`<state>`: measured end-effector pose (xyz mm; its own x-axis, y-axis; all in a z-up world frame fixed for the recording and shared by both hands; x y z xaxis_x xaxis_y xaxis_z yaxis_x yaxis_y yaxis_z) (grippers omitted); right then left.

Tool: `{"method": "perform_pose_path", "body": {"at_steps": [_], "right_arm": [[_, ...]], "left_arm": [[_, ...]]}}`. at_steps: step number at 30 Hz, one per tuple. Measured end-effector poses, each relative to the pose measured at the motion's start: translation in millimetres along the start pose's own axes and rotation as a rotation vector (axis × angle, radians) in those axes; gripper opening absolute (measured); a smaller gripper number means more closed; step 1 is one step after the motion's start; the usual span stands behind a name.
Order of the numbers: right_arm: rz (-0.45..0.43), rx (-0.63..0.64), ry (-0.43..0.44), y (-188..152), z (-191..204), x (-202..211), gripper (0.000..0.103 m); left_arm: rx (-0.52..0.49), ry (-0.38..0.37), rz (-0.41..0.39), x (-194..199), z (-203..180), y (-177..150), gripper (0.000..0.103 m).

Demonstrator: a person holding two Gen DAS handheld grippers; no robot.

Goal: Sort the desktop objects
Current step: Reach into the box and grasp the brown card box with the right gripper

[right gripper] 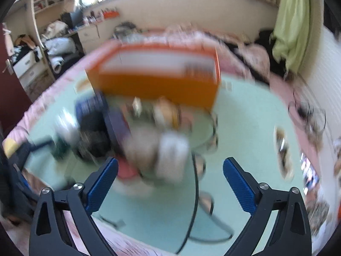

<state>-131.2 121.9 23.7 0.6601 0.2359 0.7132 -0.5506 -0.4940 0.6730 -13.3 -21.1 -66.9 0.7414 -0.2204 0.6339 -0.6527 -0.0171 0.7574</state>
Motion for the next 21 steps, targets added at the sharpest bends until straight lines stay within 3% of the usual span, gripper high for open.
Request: {"method": "perform_pose_path", "body": {"at_steps": [3,5,7,10,12,15,21], "right_arm": [[-0.019,0.004,0.023,53.9,1.9,6.8,0.083],[0.049,0.008,0.018,84.8,5.2,-9.2,0.063],[0.178,0.011,-0.005,106.2,7.5,-45.0,0.056],[0.309,0.017,-0.058,114.9,8.2,-92.7,0.056],[0.377,0.059,-0.158,113.3,4.8,-125.8,0.056],[0.424,0.09,-0.277,112.0,-6.0,-152.9,0.056],[0.488,0.126,-0.384,108.7,-9.9,-177.8,0.055]], "left_arm": [[-0.002,-0.004,-0.009,0.2,0.6,-0.7,0.103],[-0.004,-0.006,-0.013,0.6,0.9,-1.0,0.103],[-0.005,-0.008,-0.016,1.0,0.9,-1.4,0.103],[-0.008,-0.013,-0.025,1.9,0.4,-2.3,0.103],[-0.009,-0.016,-0.031,2.3,0.7,-2.5,0.103],[-0.01,-0.02,-0.037,2.8,0.8,-2.7,0.103],[-0.013,-0.027,-0.05,3.8,2.4,-2.8,0.103]]}}
Point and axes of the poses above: each gripper's, at about its wrist camera, not at the fingertips, and x roughly against the way its jaws point, z to its left, y to its top, the point moved 9 cm from there along -x, roughly the way its jaws point, and after that the axes turned 15 degrees about -y, right-handed, at the moved point
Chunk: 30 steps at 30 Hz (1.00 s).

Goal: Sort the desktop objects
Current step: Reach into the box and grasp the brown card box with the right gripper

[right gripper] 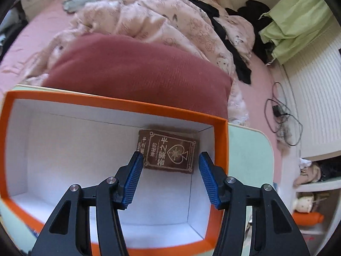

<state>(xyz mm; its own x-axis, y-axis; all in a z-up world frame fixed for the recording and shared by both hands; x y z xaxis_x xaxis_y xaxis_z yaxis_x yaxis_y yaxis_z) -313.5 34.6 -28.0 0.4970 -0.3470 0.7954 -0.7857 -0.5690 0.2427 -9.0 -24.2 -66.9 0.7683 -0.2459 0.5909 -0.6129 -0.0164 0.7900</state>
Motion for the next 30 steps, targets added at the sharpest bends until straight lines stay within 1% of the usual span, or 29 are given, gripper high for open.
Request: {"method": "perform_pose_path", "body": {"at_steps": [2,5,6,8,10,11,12,13,14,15,17,19,21,24,25,26,27,28,30], "right_arm": [[0.03,-0.001,-0.025,-0.3,4.4,-5.3,0.055],[0.047,-0.04,-0.053,5.7,5.7,-10.4,0.056],[0.058,-0.057,-0.047,6.1,5.5,-11.6,0.056],[0.081,-0.088,0.017,5.3,7.0,-11.8,0.058],[0.076,-0.08,0.119,4.8,13.2,-4.3,0.058],[0.071,-0.058,0.216,3.3,20.7,4.8,0.058],[0.073,-0.026,0.334,-0.4,29.8,16.6,0.058],[0.08,-0.005,0.427,-4.0,35.8,26.2,0.058],[0.081,-0.006,0.478,-6.8,36.3,34.2,0.058],[0.067,-0.02,0.468,-7.0,32.6,38.0,0.058],[0.014,-0.043,0.374,-3.9,23.3,41.5,0.058],[-0.025,-0.025,0.29,-2.1,21.6,42.6,0.058],[-0.032,0.011,0.217,-3.0,26.4,38.9,0.059],[-0.011,0.057,0.122,-1.3,35.9,23.2,0.059],[-0.004,0.064,0.102,0.1,36.3,16.0,0.059],[-0.005,0.063,0.073,3.1,35.0,9.4,0.066],[-0.012,0.054,0.05,5.1,31.6,6.2,0.069],[-0.011,0.042,0.05,6.3,29.8,5.2,0.069],[0.019,0.022,0.076,6.6,27.5,4.1,0.069]], "left_arm": [[0.0,0.001,-0.003,0.5,0.2,0.7,0.103],[0.001,0.001,-0.005,0.8,-0.1,1.0,0.103],[0.001,0.001,-0.005,0.9,-0.2,1.1,0.103],[0.0,0.002,-0.006,0.8,-0.3,1.3,0.103],[0.0,0.002,-0.006,0.8,0.0,1.0,0.103],[0.0,0.002,-0.006,0.8,-0.1,1.0,0.103],[0.0,0.002,-0.006,0.7,-0.2,1.0,0.103],[0.0,0.002,-0.006,0.7,-0.1,0.9,0.103],[0.0,0.002,-0.006,0.7,-0.1,1.0,0.103],[0.0,0.002,-0.006,0.6,-0.1,1.1,0.103],[0.001,0.002,-0.006,0.6,-0.1,1.0,0.103],[0.0,0.002,-0.006,0.5,-0.2,1.1,0.103],[0.0,0.003,-0.006,0.3,-0.5,1.4,0.103],[0.001,0.002,-0.006,0.3,-0.2,1.2,0.103],[0.001,0.002,-0.007,0.3,-0.3,1.3,0.103],[0.002,0.002,-0.007,0.2,-0.4,1.4,0.103],[0.002,0.001,-0.007,0.3,-0.6,1.1,0.103],[0.002,0.002,-0.007,0.3,-1.0,1.0,0.103],[0.002,0.002,-0.008,0.2,-1.5,1.1,0.103]]}}
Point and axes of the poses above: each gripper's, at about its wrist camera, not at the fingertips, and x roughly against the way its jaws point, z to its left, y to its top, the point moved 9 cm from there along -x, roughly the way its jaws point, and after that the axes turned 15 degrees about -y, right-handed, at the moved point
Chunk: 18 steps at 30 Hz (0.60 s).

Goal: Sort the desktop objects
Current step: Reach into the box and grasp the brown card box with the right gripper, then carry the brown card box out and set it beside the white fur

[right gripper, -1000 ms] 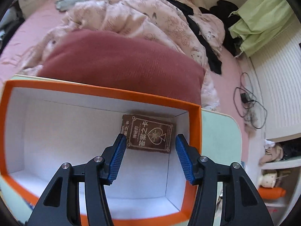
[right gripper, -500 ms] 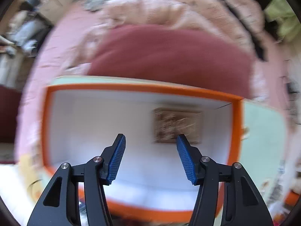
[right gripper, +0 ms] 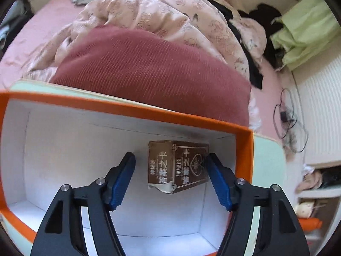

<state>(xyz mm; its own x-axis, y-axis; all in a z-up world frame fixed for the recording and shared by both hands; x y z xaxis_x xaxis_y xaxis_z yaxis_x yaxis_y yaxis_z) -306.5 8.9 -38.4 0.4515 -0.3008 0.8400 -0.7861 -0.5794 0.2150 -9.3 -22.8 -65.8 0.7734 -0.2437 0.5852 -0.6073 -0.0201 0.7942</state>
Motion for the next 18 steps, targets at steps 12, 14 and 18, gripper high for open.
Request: {"method": "perform_pose_path", "body": {"at_steps": [12,14,18], "right_arm": [[-0.103,-0.029,0.173,-15.0,-16.1,42.1,0.02],[-0.179,-0.039,0.198,-29.1,-24.7,69.9,0.02],[-0.274,-0.018,0.251,-78.8,-33.2,105.4,0.02]], "left_arm": [[0.001,0.001,0.0,-0.3,-0.4,0.2,0.103],[0.001,0.001,0.0,-0.1,0.1,-0.1,0.103],[0.001,0.001,0.0,-0.1,0.1,-0.1,0.103]]}}
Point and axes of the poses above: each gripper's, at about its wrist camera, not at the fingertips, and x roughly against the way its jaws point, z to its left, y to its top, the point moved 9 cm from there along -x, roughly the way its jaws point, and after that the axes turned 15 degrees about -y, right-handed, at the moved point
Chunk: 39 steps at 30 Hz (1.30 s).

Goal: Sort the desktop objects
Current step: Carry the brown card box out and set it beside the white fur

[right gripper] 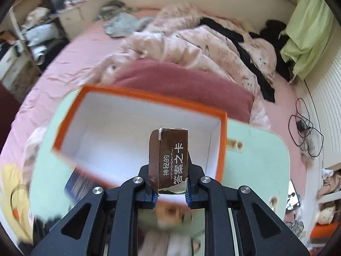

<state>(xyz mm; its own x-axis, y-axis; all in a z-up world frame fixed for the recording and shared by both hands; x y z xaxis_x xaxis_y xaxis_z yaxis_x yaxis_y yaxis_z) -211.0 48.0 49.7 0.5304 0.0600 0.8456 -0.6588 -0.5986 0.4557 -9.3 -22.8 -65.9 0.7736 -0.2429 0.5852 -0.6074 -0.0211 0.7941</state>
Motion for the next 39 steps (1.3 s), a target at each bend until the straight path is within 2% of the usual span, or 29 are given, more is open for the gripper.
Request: {"method": "perform_pose_path", "body": {"at_steps": [3,5,10,12,15,17,18,20,22,26,29,32,35,36,39], "right_arm": [[-0.019,0.013,0.027,-37.2,-0.6,11.9,0.02],[-0.014,0.012,0.032,-56.1,-3.3,4.3,0.02],[0.008,0.002,-0.09,-77.5,-20.0,-30.9,0.021],[-0.003,0.005,-0.069,-81.7,-18.0,-35.0,0.021],[-0.077,-0.014,-0.002,-84.7,-11.1,-19.8,0.039],[-0.152,-0.028,-0.02,-84.2,-11.8,-6.9,0.073],[-0.202,-0.04,-0.047,-83.2,-13.3,0.5,0.078],[-0.272,-0.056,-0.074,-87.2,-14.1,13.6,0.079],[-0.284,-0.056,-0.056,-97.2,-11.5,20.0,0.079],[-0.224,-0.076,0.026,-131.8,-4.1,11.4,0.079],[-0.185,-0.066,0.013,-157.6,-0.4,-3.8,0.079],[-0.16,-0.046,0.008,-169.2,4.3,-16.1,0.08],[-0.148,-0.052,0.023,-171.2,8.1,-24.5,0.1],[-0.143,-0.044,0.026,-170.8,10.4,-25.5,0.103],[-0.146,-0.042,0.029,-171.3,11.1,-23.1,0.103]], "left_arm": [[0.0,0.0,0.0,0.0,0.1,-0.1,0.103],[0.0,0.0,0.0,0.0,-0.1,-0.1,0.103],[0.0,0.0,0.0,0.0,0.2,-0.1,0.103],[0.0,0.0,0.0,0.0,0.2,-0.2,0.103],[0.0,-0.001,-0.001,-0.1,0.1,-0.1,0.103],[0.0,0.0,0.0,-0.2,0.2,-0.2,0.103],[0.0,0.0,-0.001,-0.2,0.2,-0.2,0.103],[0.001,0.0,-0.001,-0.2,0.3,-0.2,0.103],[0.0,0.0,-0.001,-0.3,0.4,-0.2,0.103],[0.0,0.002,0.0,-0.4,0.3,-0.3,0.103],[0.0,0.002,0.001,0.1,0.3,-0.1,0.103],[-0.001,0.003,0.002,-0.2,0.3,-0.2,0.103],[0.0,0.002,0.004,-0.2,0.5,-0.3,0.103],[0.0,0.002,0.004,0.1,0.5,-0.2,0.103],[0.0,0.002,0.003,-0.1,0.4,0.1,0.103]]}}
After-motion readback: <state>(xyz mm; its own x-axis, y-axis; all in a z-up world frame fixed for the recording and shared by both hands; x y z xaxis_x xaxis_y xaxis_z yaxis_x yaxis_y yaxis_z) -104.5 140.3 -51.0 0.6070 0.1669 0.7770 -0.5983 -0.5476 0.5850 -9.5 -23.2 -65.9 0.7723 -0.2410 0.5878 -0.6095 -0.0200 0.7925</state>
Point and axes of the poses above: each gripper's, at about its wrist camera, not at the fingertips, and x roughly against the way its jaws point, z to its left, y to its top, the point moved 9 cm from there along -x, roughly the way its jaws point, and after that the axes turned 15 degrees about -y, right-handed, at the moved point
